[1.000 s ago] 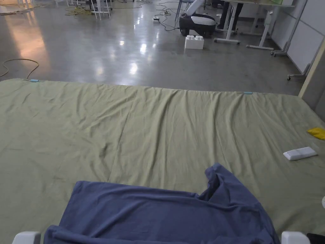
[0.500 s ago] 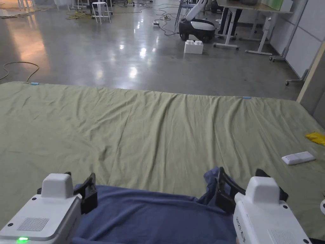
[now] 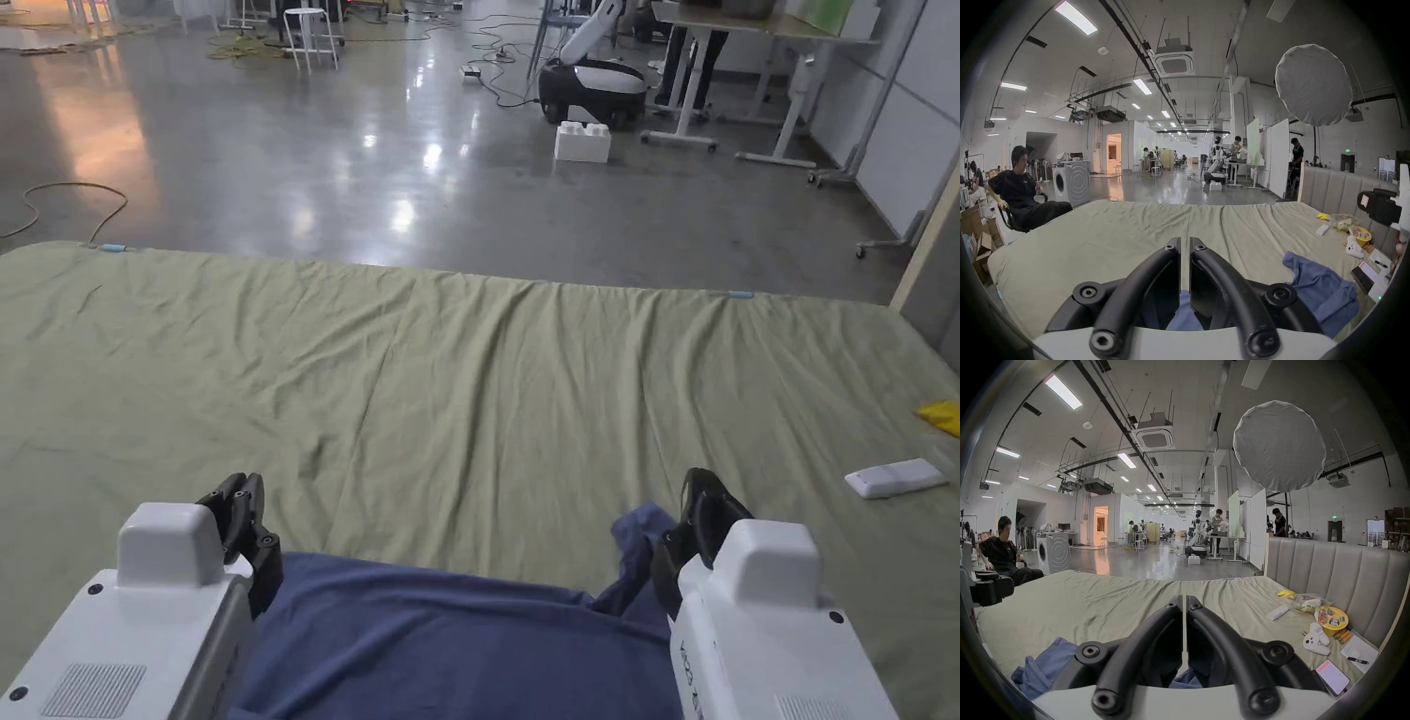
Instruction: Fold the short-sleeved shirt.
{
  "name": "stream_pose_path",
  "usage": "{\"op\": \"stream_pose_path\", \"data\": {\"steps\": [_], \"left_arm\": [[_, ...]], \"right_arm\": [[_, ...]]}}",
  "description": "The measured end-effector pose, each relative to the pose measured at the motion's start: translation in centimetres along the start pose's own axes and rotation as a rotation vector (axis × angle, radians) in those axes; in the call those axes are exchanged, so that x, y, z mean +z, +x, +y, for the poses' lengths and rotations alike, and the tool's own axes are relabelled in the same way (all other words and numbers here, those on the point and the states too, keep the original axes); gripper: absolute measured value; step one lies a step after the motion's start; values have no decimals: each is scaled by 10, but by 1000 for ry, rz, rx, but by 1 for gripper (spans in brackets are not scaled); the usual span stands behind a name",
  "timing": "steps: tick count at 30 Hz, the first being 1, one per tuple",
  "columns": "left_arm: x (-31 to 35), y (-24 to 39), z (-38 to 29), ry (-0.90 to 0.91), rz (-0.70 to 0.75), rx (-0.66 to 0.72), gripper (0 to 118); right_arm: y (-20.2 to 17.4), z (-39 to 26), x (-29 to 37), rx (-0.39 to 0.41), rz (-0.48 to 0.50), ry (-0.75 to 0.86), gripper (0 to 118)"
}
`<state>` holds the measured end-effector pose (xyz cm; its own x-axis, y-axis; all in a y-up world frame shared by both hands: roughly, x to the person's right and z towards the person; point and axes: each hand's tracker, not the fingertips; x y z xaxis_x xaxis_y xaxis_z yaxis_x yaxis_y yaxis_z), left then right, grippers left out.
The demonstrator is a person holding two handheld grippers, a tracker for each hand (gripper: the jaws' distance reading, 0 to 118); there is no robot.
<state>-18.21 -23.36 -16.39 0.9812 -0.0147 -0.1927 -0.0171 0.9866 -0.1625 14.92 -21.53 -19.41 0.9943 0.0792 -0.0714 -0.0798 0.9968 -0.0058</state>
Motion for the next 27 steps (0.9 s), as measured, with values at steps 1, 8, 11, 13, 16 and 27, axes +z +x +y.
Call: {"op": "stream_pose_path", "data": {"steps": [1,8,11,13,16,27], "left_arm": [[-3,-2,-2,-15,1,-5,7],[-60,-37,-28,-210,16,39,7],[-99,-56,-40,-347,1,119,7],[-127,-66,-51,-436,7,153,7],[-170,-78,-68,-601,-40,193,18],[-270,-82,-108,-845,7,103,77]], "right_arm": [[0,-1,0,-2,1,-1,3],[7,-13,-12,-21,5,-85,3],[11,-18,-16,-7,5,-95,3],[15,-23,-20,5,6,-112,3],[20,-31,-25,10,0,-142,3],[40,-55,-39,40,-36,-240,3]]}}
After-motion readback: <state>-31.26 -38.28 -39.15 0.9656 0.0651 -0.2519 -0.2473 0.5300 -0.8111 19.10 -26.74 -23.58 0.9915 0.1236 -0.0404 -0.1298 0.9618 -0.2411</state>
